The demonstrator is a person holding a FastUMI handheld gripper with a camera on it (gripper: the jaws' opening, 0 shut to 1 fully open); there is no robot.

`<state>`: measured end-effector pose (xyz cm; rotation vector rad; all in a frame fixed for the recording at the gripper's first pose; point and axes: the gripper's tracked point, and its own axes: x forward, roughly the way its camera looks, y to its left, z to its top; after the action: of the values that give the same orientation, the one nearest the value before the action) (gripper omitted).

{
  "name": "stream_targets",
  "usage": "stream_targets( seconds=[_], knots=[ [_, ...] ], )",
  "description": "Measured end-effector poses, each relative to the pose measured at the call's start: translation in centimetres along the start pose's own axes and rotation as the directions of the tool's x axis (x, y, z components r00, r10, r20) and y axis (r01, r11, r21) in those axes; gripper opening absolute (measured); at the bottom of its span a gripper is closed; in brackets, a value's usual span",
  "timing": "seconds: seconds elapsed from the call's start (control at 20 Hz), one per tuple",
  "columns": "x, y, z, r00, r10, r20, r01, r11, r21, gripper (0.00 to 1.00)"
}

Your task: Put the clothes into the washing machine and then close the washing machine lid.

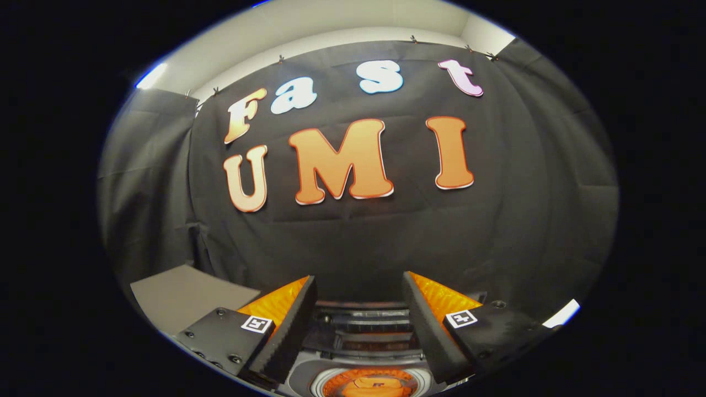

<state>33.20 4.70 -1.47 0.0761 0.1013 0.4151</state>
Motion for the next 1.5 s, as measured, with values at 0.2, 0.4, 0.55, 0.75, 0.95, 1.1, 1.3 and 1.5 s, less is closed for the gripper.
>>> stream_targets(
  seconds=[0.2,0.4,0.55,0.75,0.95,1.1,1.3,1.5],
  knots=[
    [5.1,-0.8,1.0,1.000,-0.022,-0.001,0.022,1.000,0.010,0.98],
    [10.3,-1.4,-3.8,0.989,-0.055,-0.136,0.062,0.997,0.046,0.99],
    [11.8,-1.6,-6.4,0.978,-0.066,-0.198,0.084,0.993,0.082,0.99],
    [12.9,-2.5,-9.1,0.964,-0.104,-0.245,0.117,0.992,0.039,0.99],
    [14.1,-3.4,-10.6,0.960,-0.144,-0.242,0.121,0.987,-0.104,0.98],
    [13.7,-3.4,-10.4,0.961,-0.128,-0.247,0.116,0.991,-0.061,0.97],
    [12.9,-3.1,-10.2,0.963,-0.127,-0.236,0.115,0.991,-0.066,0.97],
    [10.7,-2.7,-10.4,0.969,-0.118,-0.215,0.106,0.992,-0.070,0.97]
  ],
)
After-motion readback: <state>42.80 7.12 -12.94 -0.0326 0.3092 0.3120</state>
